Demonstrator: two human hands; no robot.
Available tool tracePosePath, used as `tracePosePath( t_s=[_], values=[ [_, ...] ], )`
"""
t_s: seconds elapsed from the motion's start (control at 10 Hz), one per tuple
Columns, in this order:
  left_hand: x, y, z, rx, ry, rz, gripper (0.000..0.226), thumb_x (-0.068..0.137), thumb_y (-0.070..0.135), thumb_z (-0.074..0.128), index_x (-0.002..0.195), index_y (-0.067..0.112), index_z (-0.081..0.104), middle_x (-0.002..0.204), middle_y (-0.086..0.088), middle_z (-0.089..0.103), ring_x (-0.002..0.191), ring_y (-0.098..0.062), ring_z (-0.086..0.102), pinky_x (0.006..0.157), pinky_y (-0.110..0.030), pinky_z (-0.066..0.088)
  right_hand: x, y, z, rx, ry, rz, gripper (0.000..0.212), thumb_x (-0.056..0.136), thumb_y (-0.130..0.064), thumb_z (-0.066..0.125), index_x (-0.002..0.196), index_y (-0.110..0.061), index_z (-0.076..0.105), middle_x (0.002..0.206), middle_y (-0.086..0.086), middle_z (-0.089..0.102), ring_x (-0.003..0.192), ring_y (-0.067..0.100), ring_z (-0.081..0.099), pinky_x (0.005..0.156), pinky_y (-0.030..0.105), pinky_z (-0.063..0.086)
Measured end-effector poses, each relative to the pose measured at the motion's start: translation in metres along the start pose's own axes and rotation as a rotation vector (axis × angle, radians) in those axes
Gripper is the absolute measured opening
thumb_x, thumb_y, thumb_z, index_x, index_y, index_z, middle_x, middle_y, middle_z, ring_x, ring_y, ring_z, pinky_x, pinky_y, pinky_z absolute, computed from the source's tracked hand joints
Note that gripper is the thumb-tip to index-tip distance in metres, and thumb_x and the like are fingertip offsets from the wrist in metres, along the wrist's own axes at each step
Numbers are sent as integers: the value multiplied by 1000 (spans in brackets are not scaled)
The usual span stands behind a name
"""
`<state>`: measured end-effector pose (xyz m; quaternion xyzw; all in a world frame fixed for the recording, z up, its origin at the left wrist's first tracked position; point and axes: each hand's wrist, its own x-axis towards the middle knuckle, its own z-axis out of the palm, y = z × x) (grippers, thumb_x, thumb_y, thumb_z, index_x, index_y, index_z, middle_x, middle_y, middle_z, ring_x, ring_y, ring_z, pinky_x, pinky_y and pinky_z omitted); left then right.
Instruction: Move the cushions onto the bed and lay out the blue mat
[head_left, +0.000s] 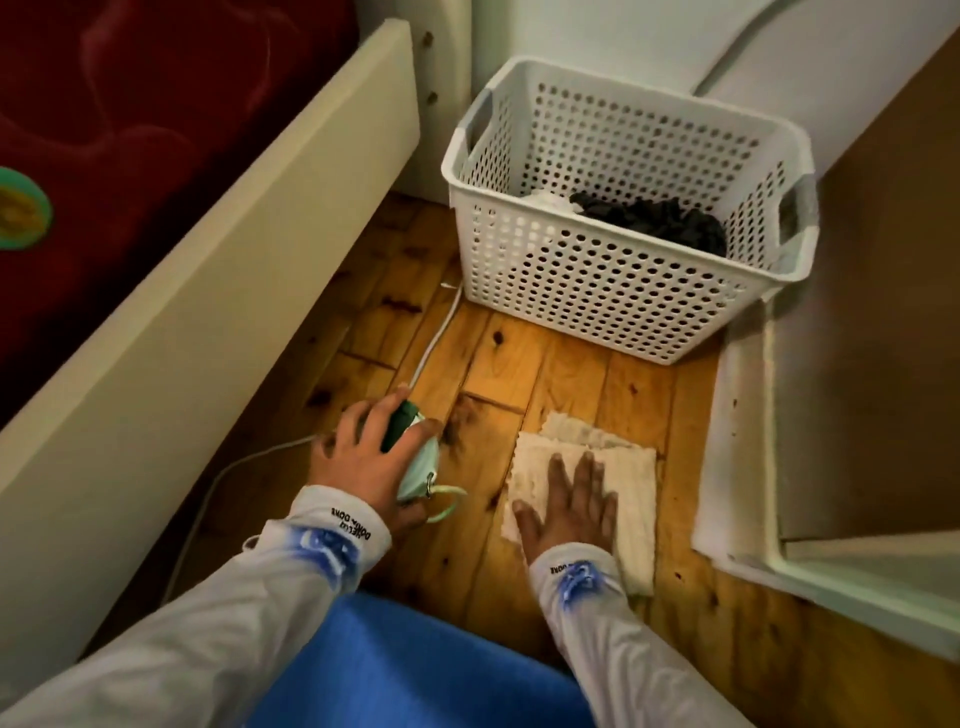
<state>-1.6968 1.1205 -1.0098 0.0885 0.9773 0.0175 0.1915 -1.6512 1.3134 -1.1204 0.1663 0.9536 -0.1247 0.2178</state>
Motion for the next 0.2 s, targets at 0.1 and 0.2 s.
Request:
tracePosePath(
  t_s=[0.1,0.2],
  values=[
    [3,-2,15,-6,135,41,95,45,55,82,124,45,30,151,-6,38,133,-32,31,90,-61,42,4,7,5,-47,-30,-33,83,79,-61,7,151,-24,-11,159,9,-22,147,25,-20,112,40,-19],
    [0,5,21,68,103,32,112,40,68,77,133,42,19,154,-10,33,138,-34,28,89,-69,38,1,13,-4,-97,-67,-68,82,84,-60,15,151,-20,-11,158,10,-22,147,25,-19,118,40,-12]
  ],
)
